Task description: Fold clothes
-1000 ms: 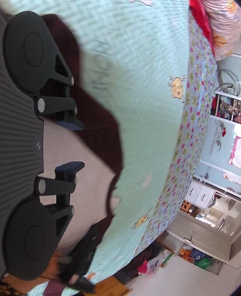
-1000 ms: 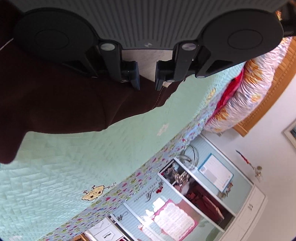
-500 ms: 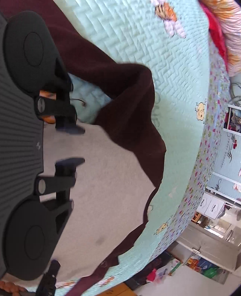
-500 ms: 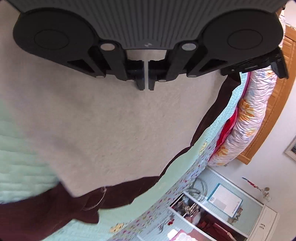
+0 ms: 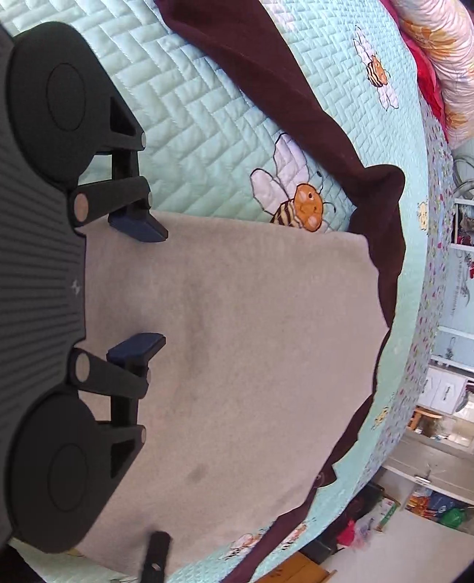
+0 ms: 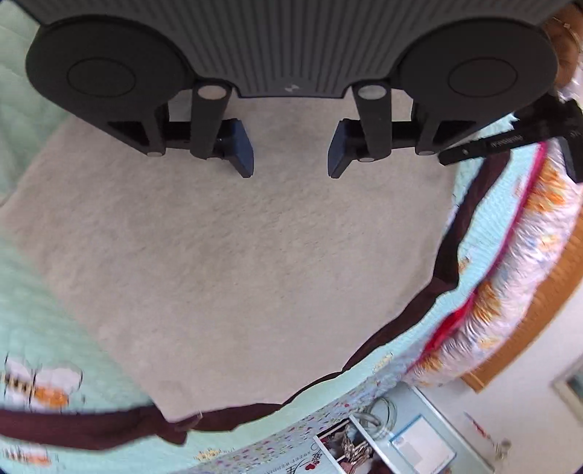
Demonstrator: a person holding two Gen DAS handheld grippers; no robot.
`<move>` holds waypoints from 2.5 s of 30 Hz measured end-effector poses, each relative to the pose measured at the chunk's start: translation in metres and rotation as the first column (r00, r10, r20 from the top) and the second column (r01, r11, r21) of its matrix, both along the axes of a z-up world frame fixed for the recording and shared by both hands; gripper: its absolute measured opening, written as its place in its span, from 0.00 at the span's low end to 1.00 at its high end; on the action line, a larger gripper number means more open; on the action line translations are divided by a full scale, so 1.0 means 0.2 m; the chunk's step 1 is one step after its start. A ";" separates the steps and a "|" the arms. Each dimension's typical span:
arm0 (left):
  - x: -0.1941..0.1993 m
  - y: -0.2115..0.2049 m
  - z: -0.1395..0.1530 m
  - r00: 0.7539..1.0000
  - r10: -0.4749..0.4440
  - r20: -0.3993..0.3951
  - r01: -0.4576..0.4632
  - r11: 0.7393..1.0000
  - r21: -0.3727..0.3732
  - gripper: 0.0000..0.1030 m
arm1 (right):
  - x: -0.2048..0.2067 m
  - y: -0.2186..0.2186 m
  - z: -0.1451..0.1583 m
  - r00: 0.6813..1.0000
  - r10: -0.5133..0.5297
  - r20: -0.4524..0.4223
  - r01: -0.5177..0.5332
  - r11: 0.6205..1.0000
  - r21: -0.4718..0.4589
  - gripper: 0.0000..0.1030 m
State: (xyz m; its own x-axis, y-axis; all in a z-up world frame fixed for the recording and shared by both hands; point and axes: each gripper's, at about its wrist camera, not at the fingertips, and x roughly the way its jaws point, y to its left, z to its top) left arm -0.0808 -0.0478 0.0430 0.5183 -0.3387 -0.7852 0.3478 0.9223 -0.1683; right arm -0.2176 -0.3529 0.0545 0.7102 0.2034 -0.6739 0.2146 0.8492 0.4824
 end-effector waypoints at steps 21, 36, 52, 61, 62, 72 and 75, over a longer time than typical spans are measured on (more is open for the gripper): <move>-0.08 0.05 -0.05 0.998 -0.057 0.007 0.057 0.996 -0.062 0.73 | 0.09 0.50 -0.05 0.996 0.090 0.015 -0.088 0.992 -0.089 0.31; -0.04 0.04 -0.03 0.993 -0.107 -0.043 0.105 0.993 -0.046 0.74 | 0.14 0.52 -0.01 0.997 0.065 -0.037 -0.067 0.997 -0.045 0.39; -0.17 0.04 -0.01 1.000 0.004 -0.008 -0.004 1.000 -0.016 0.74 | -0.12 0.32 -0.10 0.991 0.137 0.001 -0.135 0.976 0.171 0.38; -0.23 0.05 0.11 0.994 0.093 0.048 -0.090 0.993 -0.074 0.72 | -0.33 -0.09 0.02 0.990 -0.054 0.127 0.006 0.936 0.352 0.40; -0.22 0.04 0.12 0.995 0.088 0.051 -0.083 0.993 -0.087 0.72 | -0.35 -0.14 0.03 0.986 -0.079 0.145 0.021 0.930 0.366 0.42; -0.15 0.09 0.06 0.994 0.107 -0.019 -0.108 0.992 -0.060 0.67 | -0.43 -0.44 -0.21 0.965 -0.259 0.025 0.220 0.864 0.453 0.33; -0.15 0.22 0.13 0.978 0.209 -0.015 -0.208 0.957 -0.201 0.67 | -0.47 -0.47 -0.14 0.961 -0.270 0.059 0.226 0.889 0.399 0.35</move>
State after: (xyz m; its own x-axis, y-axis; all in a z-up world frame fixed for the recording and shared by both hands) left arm -0.1115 -0.0041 0.0686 0.5991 -0.3726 -0.7087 0.1530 0.9221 -0.3555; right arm -0.3125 -0.4471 0.0260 0.8365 0.2382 -0.4934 0.3203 0.5181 0.7931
